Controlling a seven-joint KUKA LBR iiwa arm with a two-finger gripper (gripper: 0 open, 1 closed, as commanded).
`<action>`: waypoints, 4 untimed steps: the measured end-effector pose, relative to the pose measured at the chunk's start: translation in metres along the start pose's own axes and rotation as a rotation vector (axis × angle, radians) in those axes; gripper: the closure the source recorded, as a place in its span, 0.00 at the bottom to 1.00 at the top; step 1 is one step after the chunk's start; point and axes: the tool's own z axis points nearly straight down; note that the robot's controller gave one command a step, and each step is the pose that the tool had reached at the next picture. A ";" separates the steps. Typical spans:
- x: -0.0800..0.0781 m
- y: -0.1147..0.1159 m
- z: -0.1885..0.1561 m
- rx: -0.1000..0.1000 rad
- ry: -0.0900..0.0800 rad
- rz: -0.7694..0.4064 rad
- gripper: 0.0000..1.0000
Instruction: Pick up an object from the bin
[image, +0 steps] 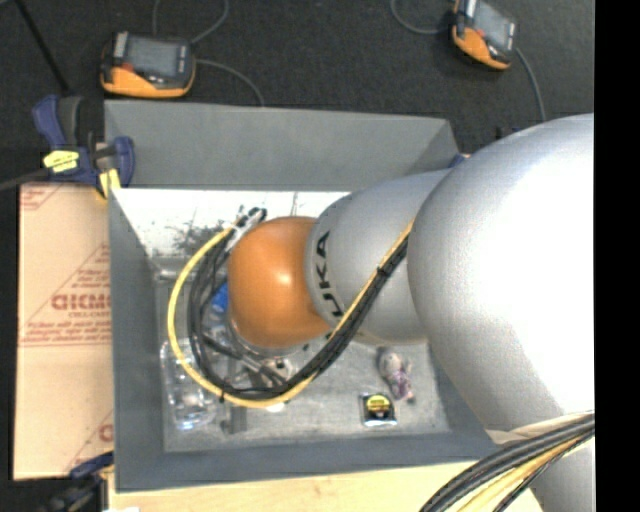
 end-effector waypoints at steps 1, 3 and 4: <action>-0.002 0.036 0.021 -0.003 -0.010 -0.073 0.00; 0.035 -0.038 -0.116 0.002 0.005 -0.143 0.00; 0.028 -0.111 -0.073 0.004 0.011 0.072 0.00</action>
Offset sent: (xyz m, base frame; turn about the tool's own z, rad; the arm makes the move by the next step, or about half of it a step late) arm -0.0105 0.0335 -0.0282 -0.0710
